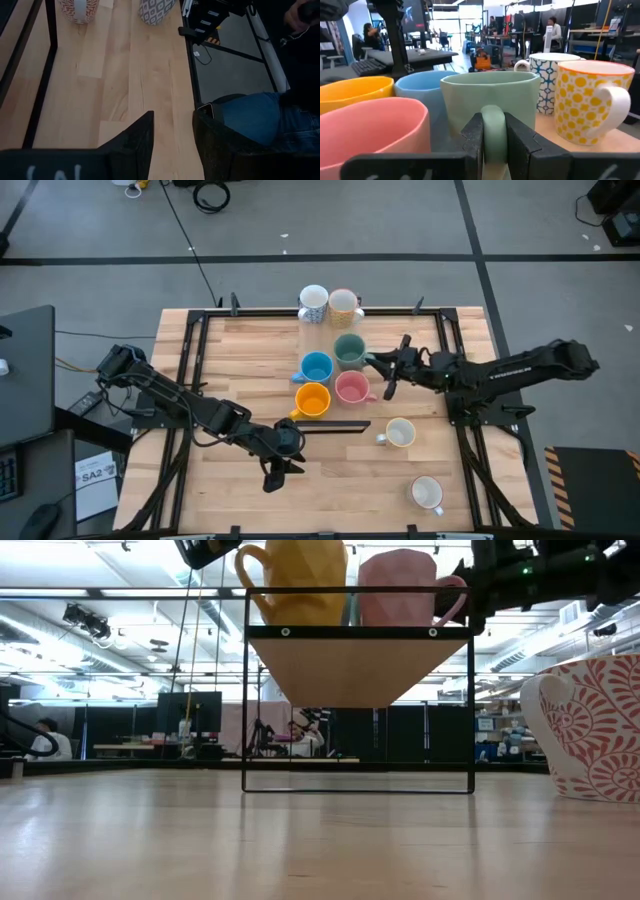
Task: Place coffee mugs
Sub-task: Put the green mug on the shelf
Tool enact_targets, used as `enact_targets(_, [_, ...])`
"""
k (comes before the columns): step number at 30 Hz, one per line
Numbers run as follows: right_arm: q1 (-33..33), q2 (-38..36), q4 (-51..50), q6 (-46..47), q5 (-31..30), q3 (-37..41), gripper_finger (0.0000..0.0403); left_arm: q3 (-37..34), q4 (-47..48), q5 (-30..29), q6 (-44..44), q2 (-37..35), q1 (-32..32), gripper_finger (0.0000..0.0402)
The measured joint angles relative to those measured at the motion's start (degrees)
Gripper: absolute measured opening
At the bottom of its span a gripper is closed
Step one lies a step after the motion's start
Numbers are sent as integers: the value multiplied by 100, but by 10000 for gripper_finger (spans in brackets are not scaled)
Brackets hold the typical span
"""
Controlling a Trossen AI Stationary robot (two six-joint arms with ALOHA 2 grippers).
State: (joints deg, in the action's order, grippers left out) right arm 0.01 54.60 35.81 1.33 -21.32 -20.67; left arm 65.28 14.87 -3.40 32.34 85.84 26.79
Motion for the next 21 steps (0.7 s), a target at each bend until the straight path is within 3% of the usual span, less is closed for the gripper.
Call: enact_targets(21, [136,276,14,305,149,-11,67,0,-2,0,7,2,2,142])
